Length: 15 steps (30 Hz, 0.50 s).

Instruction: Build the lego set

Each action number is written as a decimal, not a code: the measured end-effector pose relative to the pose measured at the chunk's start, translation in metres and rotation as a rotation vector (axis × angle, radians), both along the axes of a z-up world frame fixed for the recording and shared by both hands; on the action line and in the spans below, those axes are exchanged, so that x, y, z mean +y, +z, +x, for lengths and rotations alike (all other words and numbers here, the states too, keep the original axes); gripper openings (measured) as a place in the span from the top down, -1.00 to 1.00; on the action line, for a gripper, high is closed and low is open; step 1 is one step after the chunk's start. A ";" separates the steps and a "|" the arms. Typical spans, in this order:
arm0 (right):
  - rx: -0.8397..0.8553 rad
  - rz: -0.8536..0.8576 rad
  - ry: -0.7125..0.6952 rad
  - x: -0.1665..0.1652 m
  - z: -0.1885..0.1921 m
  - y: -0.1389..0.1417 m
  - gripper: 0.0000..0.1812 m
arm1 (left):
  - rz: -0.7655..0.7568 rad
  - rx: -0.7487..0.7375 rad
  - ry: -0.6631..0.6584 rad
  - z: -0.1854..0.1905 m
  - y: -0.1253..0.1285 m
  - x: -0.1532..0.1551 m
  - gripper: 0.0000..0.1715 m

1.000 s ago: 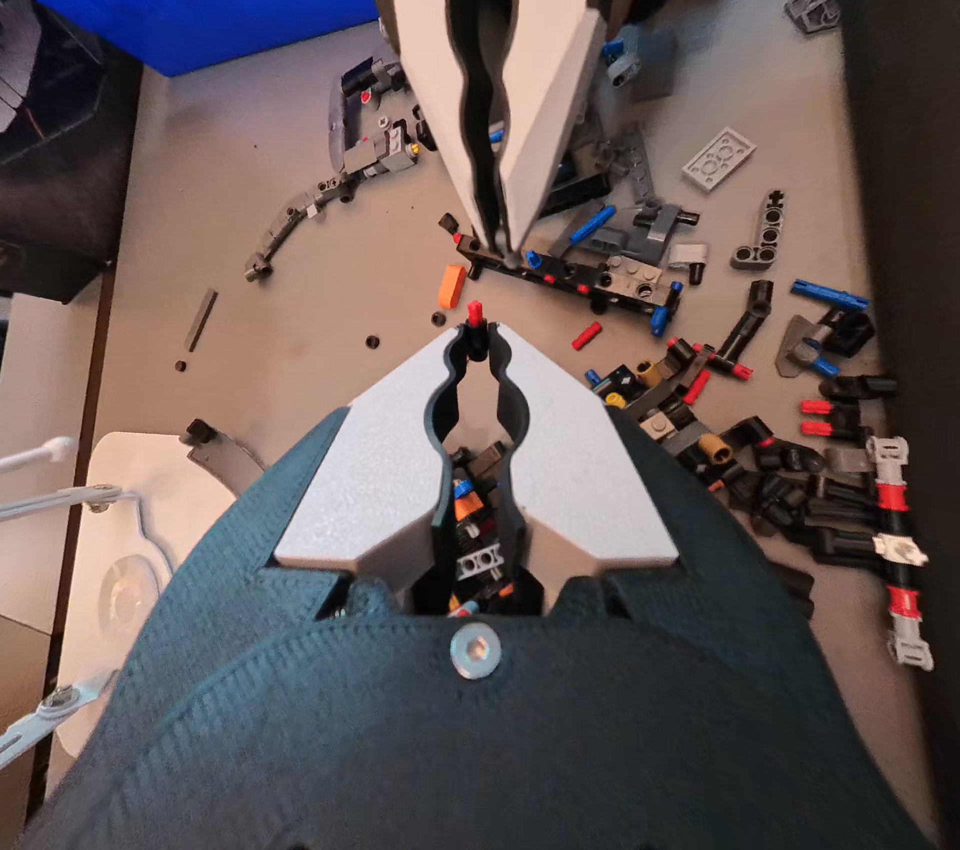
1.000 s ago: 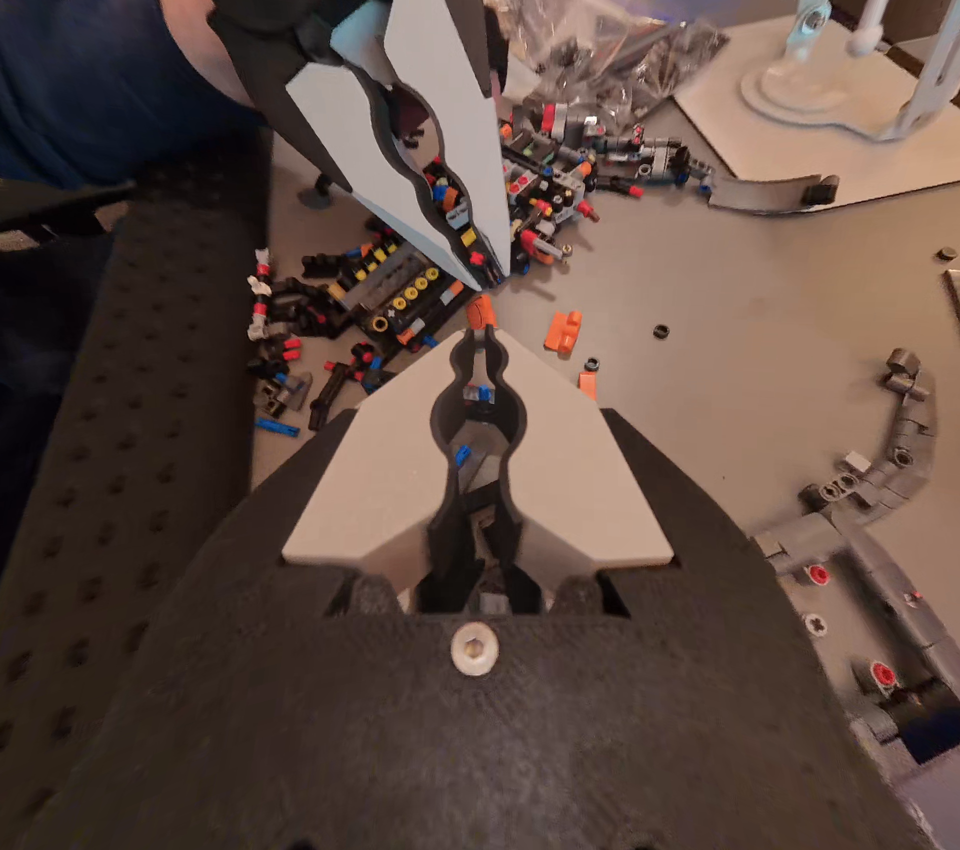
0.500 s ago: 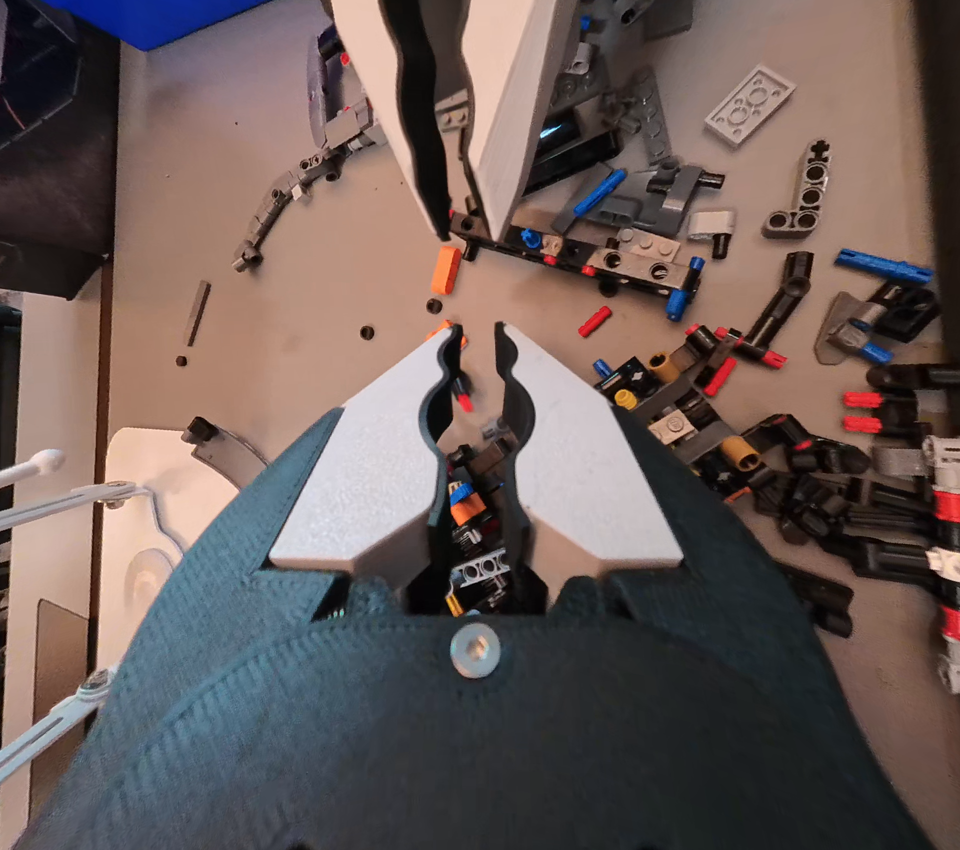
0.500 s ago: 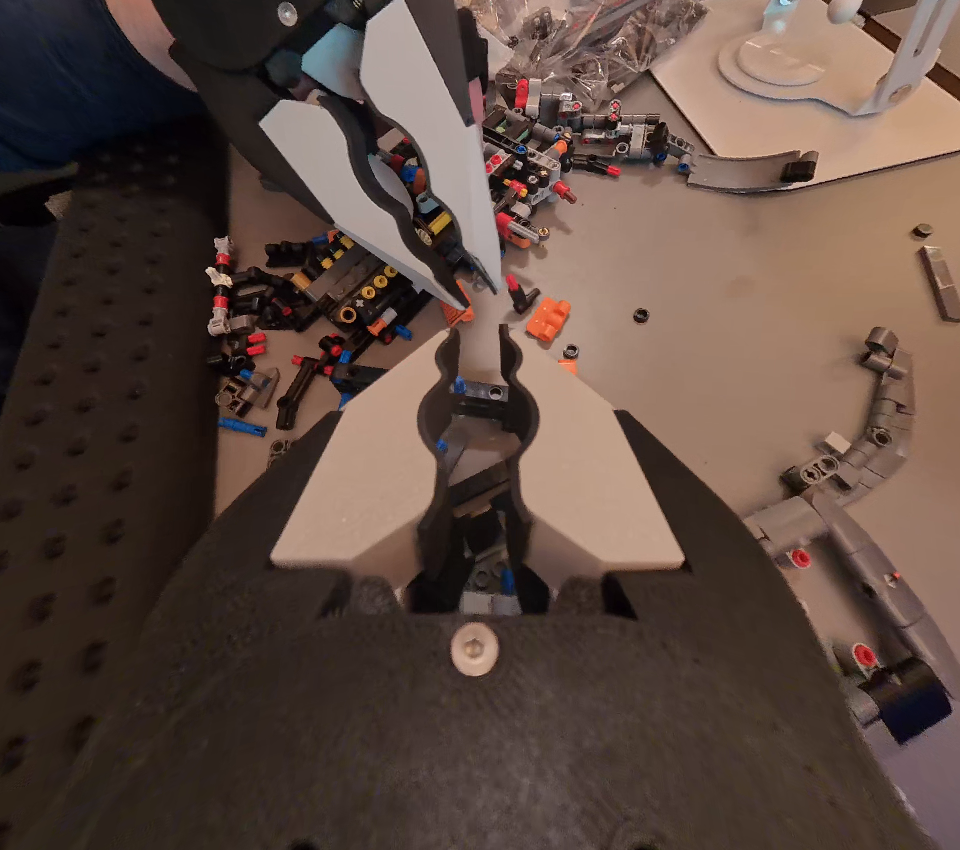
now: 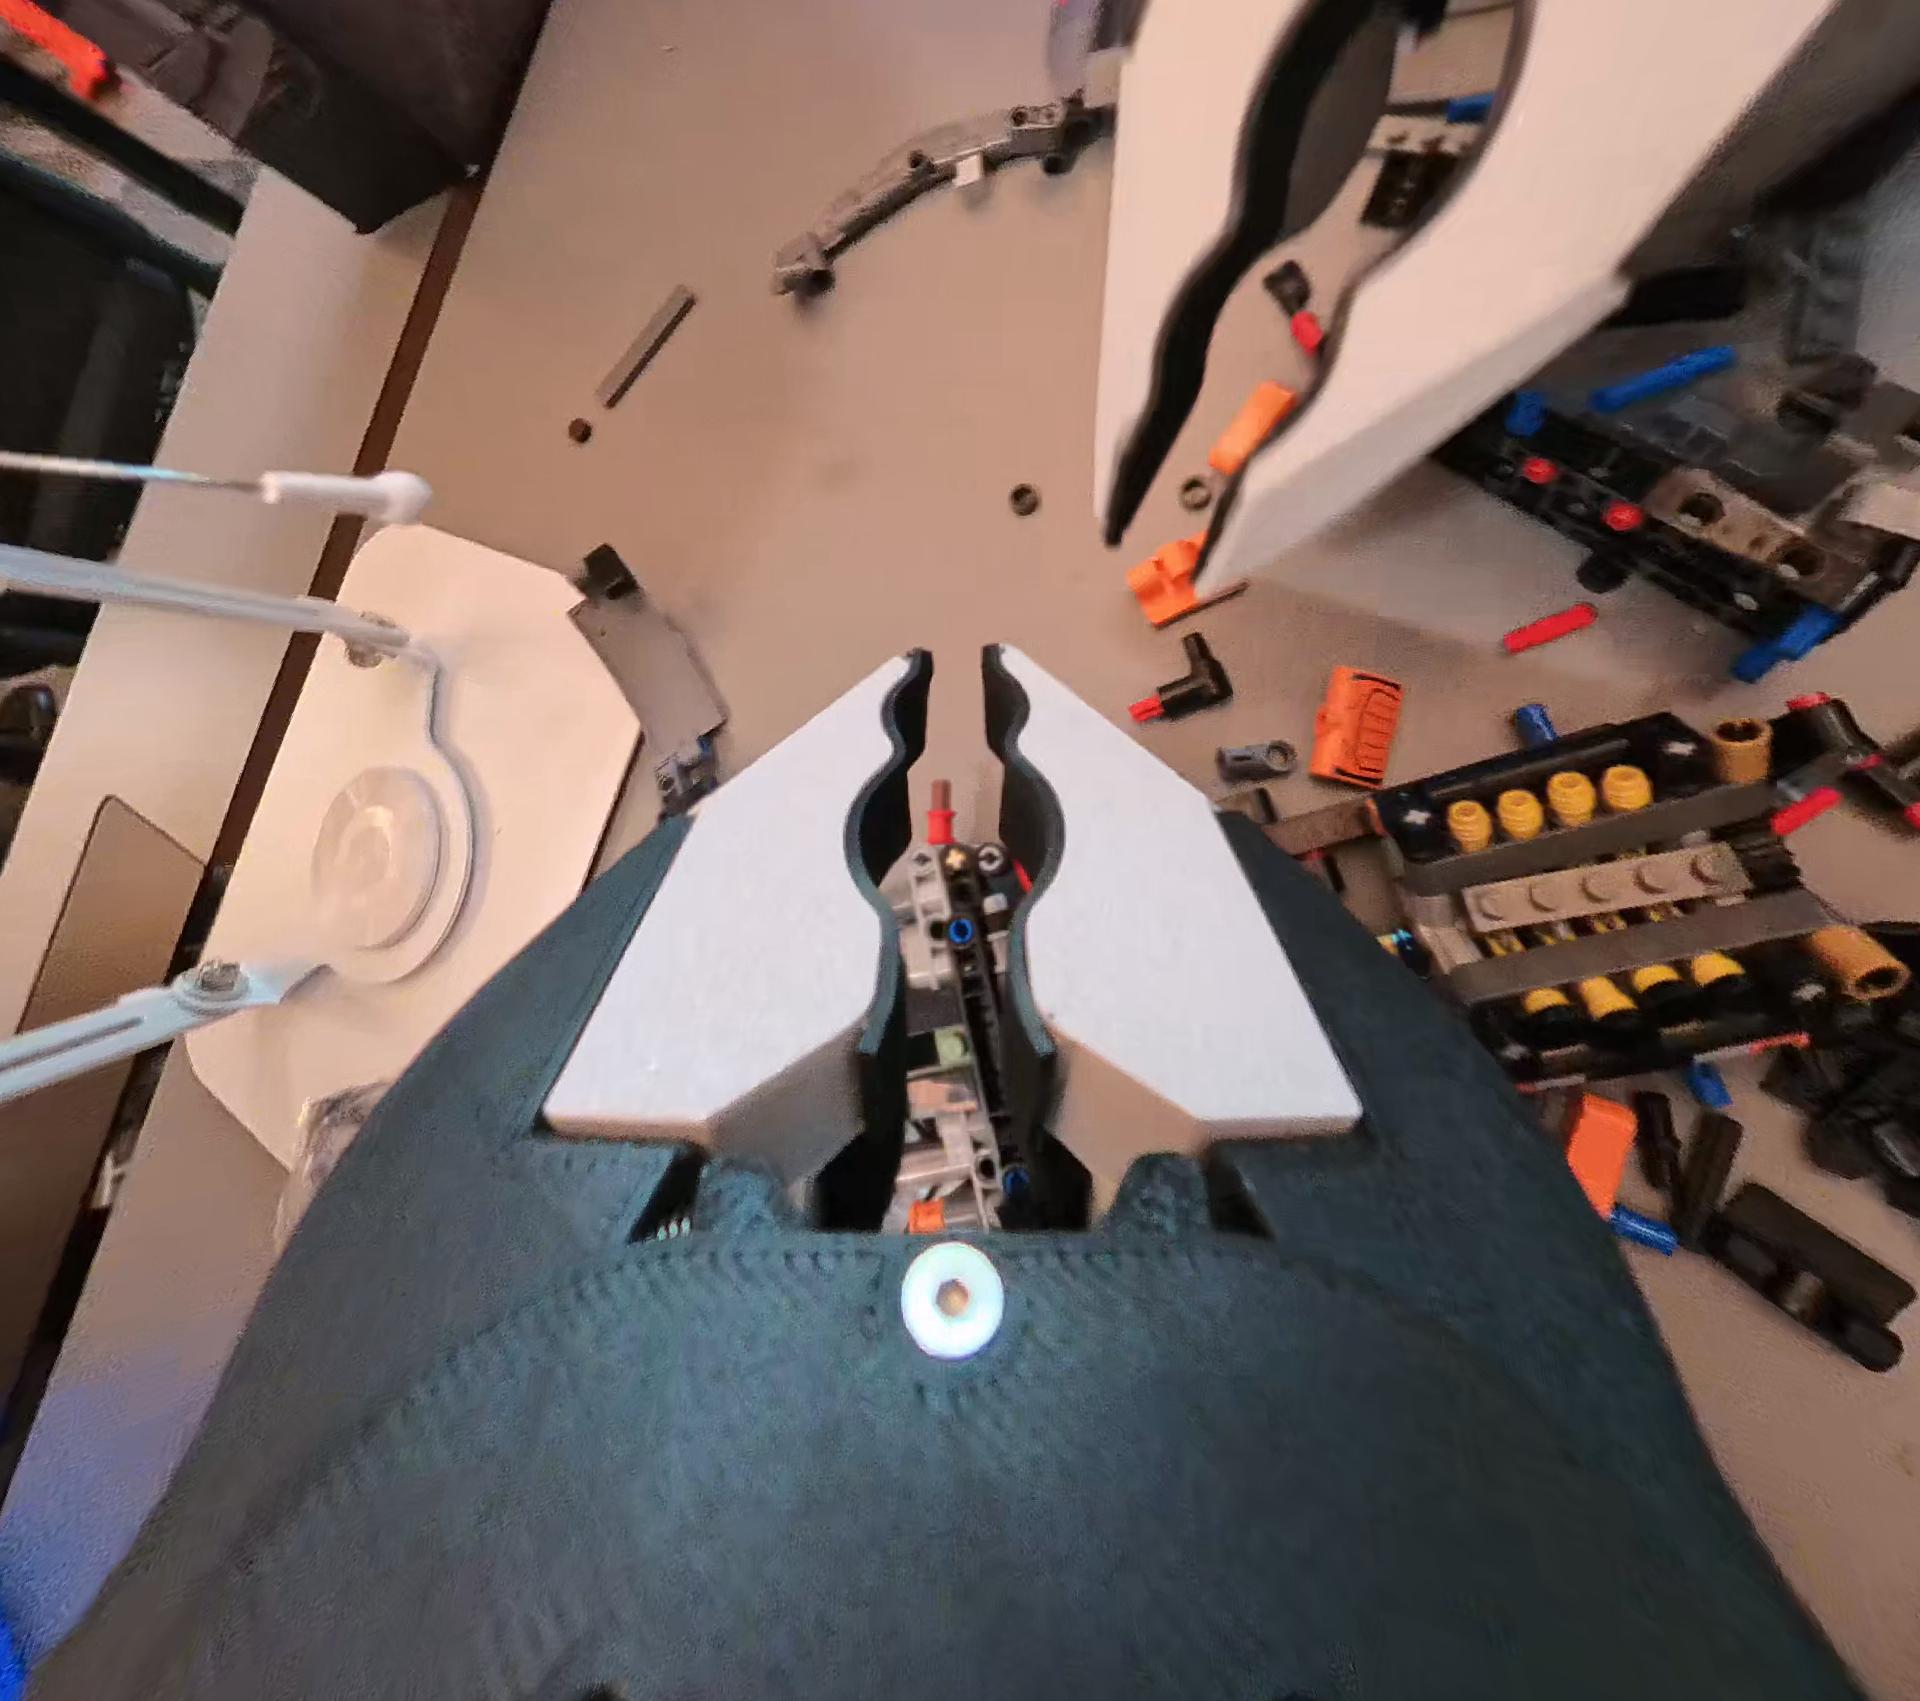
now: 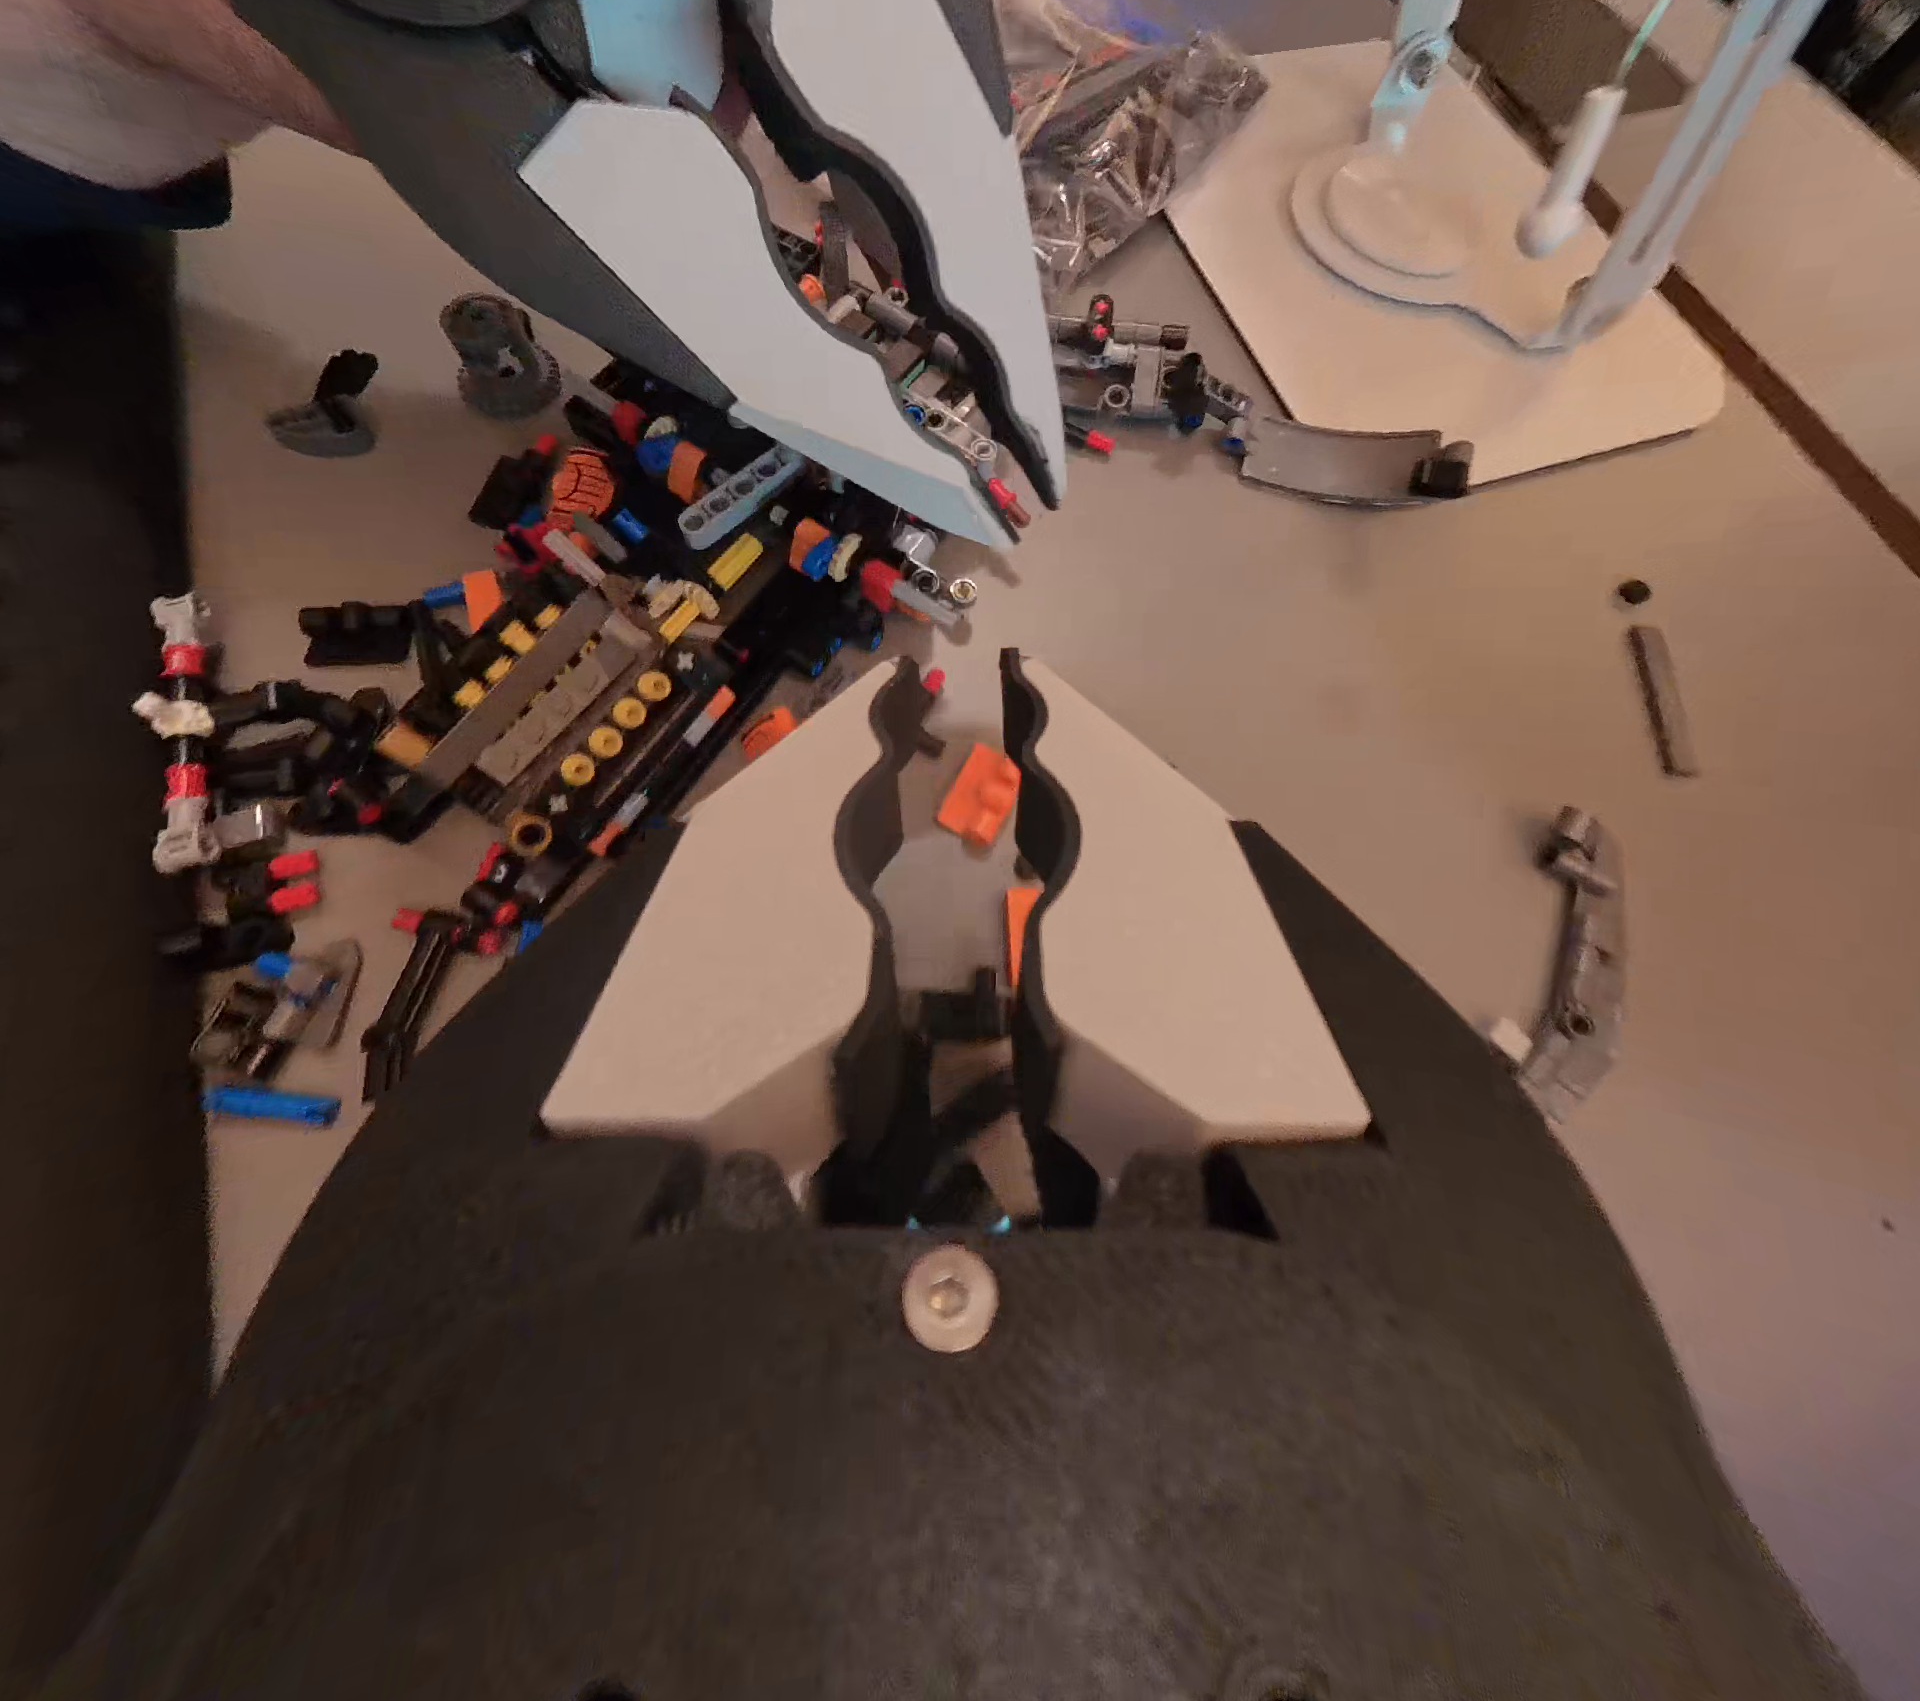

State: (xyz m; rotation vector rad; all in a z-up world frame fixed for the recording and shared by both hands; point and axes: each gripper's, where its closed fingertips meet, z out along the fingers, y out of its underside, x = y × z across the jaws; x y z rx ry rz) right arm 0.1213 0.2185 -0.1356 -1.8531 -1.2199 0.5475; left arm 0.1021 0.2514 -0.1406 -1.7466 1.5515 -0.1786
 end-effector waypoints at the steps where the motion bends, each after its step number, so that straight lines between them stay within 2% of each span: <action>1: -0.027 -0.015 0.011 0.003 -0.006 -0.005 0.87 | 0.000 -0.008 0.019 -0.002 0.002 0.003 0.91; 5: -0.199 -0.128 0.111 0.002 -0.024 -0.042 0.83 | -0.004 -0.022 0.051 -0.008 0.002 0.009 0.91; 8: -0.342 -0.096 0.142 0.005 -0.022 -0.058 0.84 | -0.007 -0.027 0.059 -0.011 0.002 0.010 0.91; 12: -0.362 -0.088 0.113 0.011 -0.017 -0.058 0.84 | -0.014 -0.042 0.067 -0.013 0.005 0.011 0.92; 15: -0.317 -0.140 0.101 0.012 -0.016 -0.059 0.84 | -0.021 -0.042 0.062 -0.011 0.004 0.009 0.92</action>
